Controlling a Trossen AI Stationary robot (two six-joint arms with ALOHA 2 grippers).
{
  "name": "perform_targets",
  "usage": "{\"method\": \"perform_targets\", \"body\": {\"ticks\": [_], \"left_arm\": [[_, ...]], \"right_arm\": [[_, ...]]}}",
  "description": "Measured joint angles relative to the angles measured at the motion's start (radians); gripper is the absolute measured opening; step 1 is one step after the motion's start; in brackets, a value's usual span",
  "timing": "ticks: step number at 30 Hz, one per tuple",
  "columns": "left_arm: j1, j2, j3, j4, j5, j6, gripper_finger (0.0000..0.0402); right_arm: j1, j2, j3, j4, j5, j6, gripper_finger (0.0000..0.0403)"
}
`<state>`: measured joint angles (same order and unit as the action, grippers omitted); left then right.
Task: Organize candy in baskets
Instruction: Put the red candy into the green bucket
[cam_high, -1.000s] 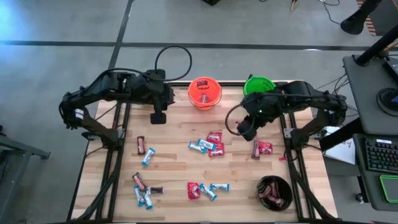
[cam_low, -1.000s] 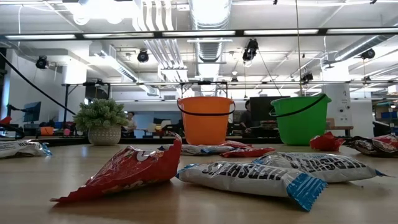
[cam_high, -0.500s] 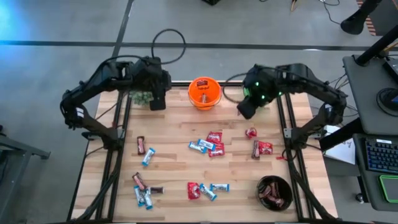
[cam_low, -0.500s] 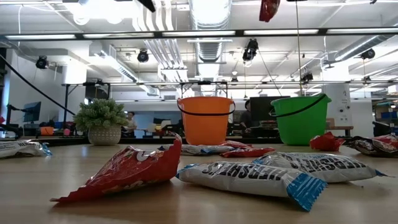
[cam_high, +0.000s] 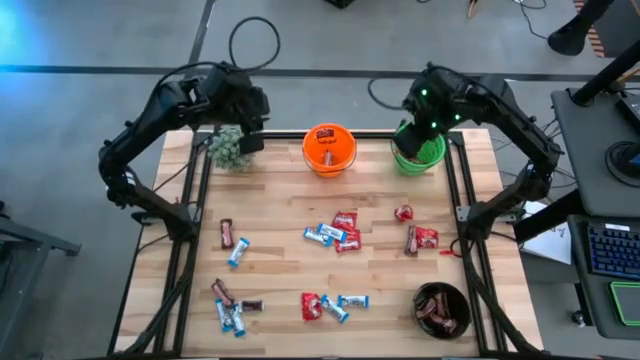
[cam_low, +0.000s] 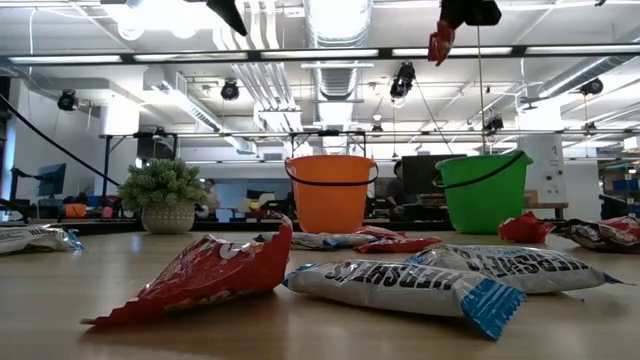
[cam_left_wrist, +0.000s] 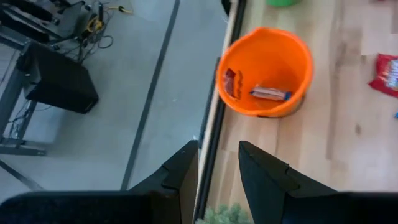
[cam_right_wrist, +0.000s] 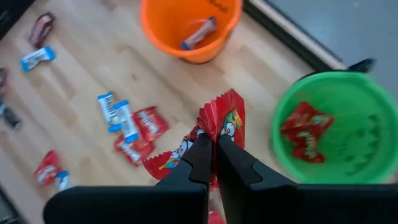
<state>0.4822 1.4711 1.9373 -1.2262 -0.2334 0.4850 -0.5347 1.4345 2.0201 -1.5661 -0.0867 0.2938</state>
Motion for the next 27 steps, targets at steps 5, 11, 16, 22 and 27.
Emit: {"method": "perform_targets", "body": {"ticks": [5,11,16,22,27], "left_arm": [[0.06,0.014,0.0,0.032,0.009,0.004,0.0098],[0.129,0.041,0.0,0.083,0.01,0.005,0.0098],[0.19,0.073,0.0,0.114,0.009,0.005,0.0098],[0.247,0.122,0.0,0.178,0.009,0.004,0.0098],[0.274,0.158,0.0,0.213,0.009,-0.007,0.0098]], "right_arm": [[-0.104,0.0,0.0,0.0,0.0,-0.054,0.0008],[-0.199,0.0,0.0,-0.001,0.0,-0.091,0.0008],[-0.255,0.0,0.0,-0.001,-0.023,-0.107,0.0008],[-0.304,0.0,0.0,-0.001,-0.026,-0.11,0.0008],[-0.342,0.0,0.0,0.0,-0.026,-0.11,0.0008]]}}
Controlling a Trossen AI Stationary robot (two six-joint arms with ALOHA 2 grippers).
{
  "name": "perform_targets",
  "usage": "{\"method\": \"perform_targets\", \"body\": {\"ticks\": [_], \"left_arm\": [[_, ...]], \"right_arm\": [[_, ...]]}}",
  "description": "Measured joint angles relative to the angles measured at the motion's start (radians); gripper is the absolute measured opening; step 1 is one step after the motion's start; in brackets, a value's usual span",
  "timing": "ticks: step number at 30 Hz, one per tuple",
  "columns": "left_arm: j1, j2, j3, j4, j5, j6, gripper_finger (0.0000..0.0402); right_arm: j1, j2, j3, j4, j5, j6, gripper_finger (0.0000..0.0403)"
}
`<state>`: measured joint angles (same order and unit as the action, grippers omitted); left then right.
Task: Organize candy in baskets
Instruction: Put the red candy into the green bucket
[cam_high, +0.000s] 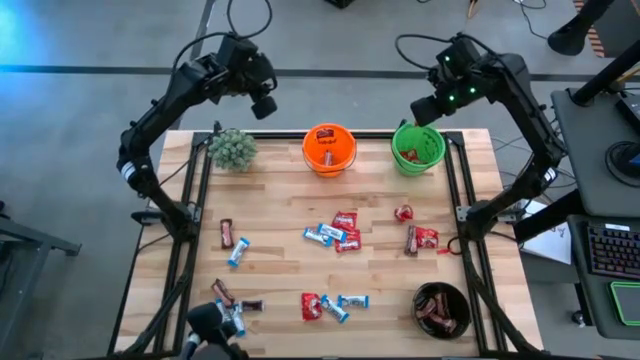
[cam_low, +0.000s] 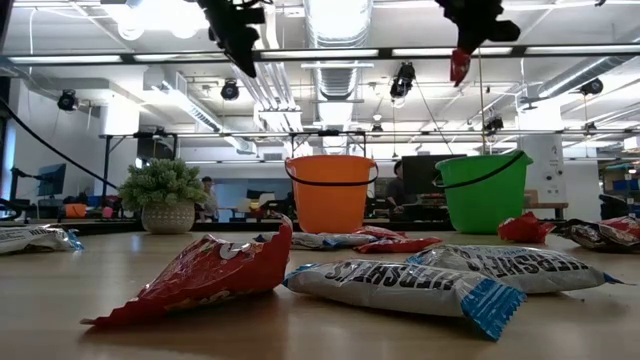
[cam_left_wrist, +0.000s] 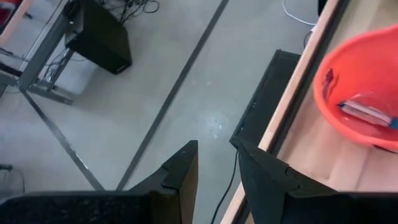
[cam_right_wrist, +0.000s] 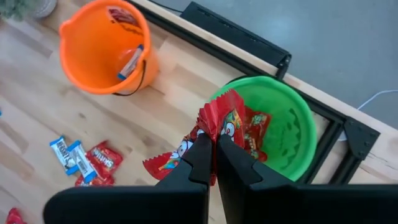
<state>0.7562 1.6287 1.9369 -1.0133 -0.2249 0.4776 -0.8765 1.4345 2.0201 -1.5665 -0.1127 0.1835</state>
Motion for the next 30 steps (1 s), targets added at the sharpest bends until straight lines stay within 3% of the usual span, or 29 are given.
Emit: {"method": "perform_targets", "body": {"ticks": [18,30], "left_arm": [[0.046,0.013,0.0,0.112,-0.001,-0.046,0.0098],[0.045,0.009,0.0,0.105,-0.001,-0.042,0.0098]], "right_arm": [[-0.105,0.008,-0.001,-0.003,-0.044,0.026,0.0008],[-0.104,0.033,-0.108,-0.005,-0.043,-0.002,0.0011]]}}
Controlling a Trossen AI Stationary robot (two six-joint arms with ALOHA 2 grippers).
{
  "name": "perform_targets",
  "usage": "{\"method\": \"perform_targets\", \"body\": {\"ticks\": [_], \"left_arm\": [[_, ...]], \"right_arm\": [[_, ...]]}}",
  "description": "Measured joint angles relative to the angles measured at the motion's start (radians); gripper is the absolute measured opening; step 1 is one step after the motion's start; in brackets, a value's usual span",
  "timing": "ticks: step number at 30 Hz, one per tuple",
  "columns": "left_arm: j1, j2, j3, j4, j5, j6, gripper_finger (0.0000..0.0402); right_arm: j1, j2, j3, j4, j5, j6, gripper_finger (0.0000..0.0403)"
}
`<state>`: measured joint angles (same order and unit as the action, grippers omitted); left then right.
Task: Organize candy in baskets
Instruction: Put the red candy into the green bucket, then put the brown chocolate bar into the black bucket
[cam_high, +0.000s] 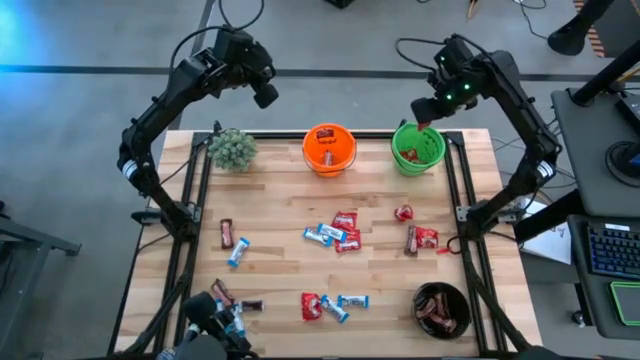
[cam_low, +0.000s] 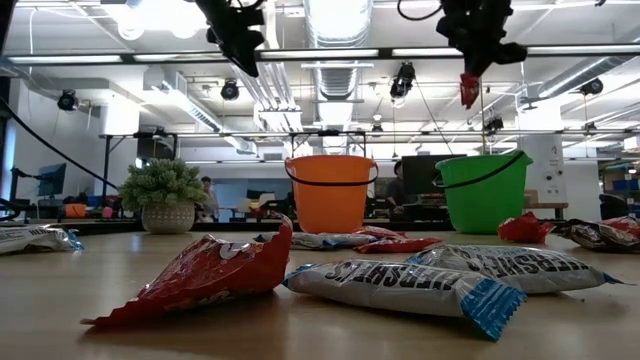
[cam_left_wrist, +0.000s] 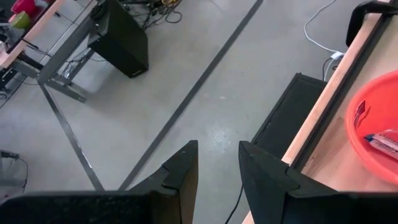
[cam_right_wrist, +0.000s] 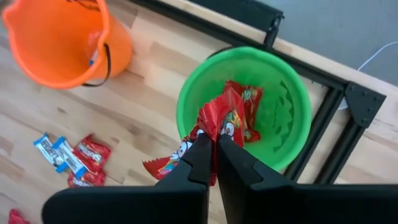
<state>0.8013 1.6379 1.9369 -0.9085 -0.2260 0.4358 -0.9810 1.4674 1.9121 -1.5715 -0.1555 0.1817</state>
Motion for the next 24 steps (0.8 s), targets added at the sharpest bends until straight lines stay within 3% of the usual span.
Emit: {"method": "perform_targets", "body": {"ticks": [16,24], "left_arm": [[-0.002,-0.002,0.0,-0.017,0.001,0.001,0.0098],[-0.01,0.001,0.054,-0.053,0.036,-0.051,0.0098]], "right_arm": [[0.001,-0.002,-0.003,0.001,0.002,-0.086,0.01],[0.001,-0.005,-0.003,0.001,0.001,-0.089,0.0121]]}}
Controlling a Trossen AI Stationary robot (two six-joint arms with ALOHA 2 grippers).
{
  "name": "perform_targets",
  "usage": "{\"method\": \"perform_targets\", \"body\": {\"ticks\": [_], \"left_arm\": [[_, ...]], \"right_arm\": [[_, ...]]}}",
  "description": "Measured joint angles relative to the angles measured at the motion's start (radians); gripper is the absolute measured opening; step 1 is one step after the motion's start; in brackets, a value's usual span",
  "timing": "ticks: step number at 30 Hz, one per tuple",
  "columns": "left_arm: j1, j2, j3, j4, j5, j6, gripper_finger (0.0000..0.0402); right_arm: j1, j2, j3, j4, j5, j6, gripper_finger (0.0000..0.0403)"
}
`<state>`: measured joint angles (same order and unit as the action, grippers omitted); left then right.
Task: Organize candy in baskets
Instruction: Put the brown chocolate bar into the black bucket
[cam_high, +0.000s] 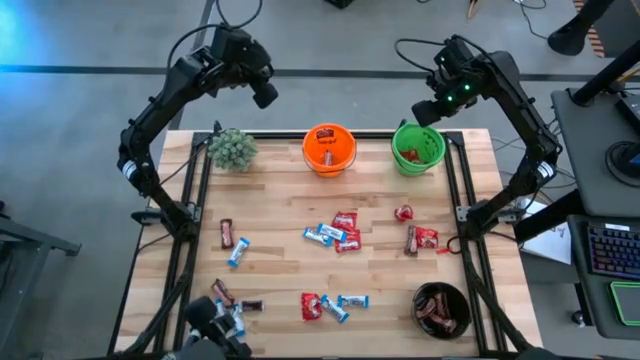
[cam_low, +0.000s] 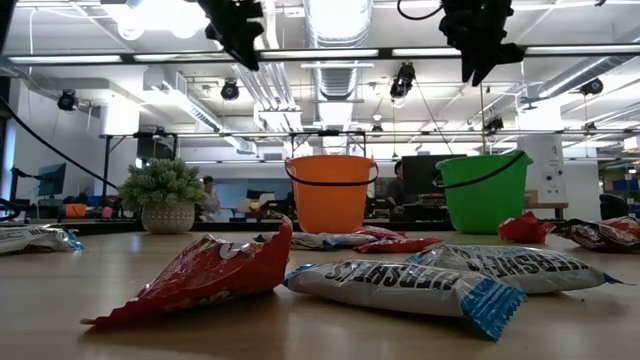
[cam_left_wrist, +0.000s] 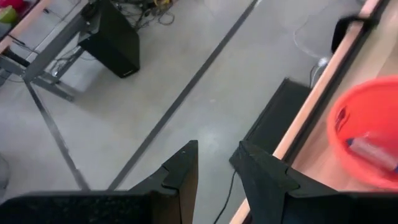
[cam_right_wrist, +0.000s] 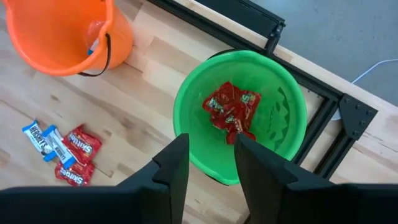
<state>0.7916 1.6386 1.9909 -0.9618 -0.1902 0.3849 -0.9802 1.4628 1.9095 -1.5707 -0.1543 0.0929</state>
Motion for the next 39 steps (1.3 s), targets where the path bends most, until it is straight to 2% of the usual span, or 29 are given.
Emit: {"method": "perform_targets", "body": {"ticks": [5,12,17,20,24,31,39], "left_arm": [[-0.018,0.015,0.125,-0.091,-0.001,-0.07,0.0099],[-0.018,0.057,0.291,-0.109,-0.01,-0.193,0.0098],[-0.019,0.098,0.367,-0.172,-0.01,-0.212,0.0098],[-0.018,0.107,0.356,-0.192,0.003,-0.212,0.0104],[-0.024,0.126,0.365,-0.27,0.074,-0.236,0.0128],[-0.047,0.13,0.361,-0.3,0.077,-0.241,0.0179],[-0.101,0.134,0.361,-0.301,0.112,-0.134,0.0169]], "right_arm": [[0.0,0.0,0.0,0.0,-0.001,-0.016,0.0115],[0.0,0.0,0.0,0.005,-0.002,-0.098,0.0103],[0.0,0.0,0.0,0.005,-0.002,-0.141,0.01],[0.0,0.0,0.0,0.005,-0.002,-0.158,0.0102],[0.0,0.0,0.0,0.006,-0.001,-0.159,0.0105],[0.0,0.0,0.0,0.01,-0.001,-0.206,0.01],[0.0,0.0,-0.001,0.004,-0.001,-0.187,0.0107]]}}
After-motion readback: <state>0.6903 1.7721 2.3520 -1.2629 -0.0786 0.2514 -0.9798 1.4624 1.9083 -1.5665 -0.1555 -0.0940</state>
